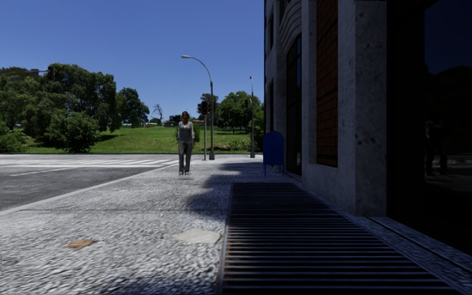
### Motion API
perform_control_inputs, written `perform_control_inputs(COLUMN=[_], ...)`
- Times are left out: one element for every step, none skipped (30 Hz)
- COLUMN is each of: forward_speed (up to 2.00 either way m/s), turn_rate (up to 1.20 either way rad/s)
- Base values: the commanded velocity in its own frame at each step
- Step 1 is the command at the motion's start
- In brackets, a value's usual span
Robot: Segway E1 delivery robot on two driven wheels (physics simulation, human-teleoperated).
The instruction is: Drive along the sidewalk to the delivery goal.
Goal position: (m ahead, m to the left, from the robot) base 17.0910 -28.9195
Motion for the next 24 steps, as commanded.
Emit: perform_control_inputs(forward_speed=[2.0, 2.0, 2.0, 2.0, 2.0, 2.0, 2.0, 2.0, 2.0, 2.0, 2.0, 2.0, 2.0, 2.0, 2.0, 2.0, 2.0, 2.0, 2.0, 2.0, 2.0, 2.0, 2.0, 2.0], turn_rate=[0.0, 0.0, 0.0, 0.0, 0.0, 0.0, 0.0, -0.6, -0.69, -0.69, -0.71, -0.71, -0.72, -0.72, -0.59, -0.04, 0.0, 0.0, 0.0, 0.0, 0.0, 0.0, 0.0, 0.0])
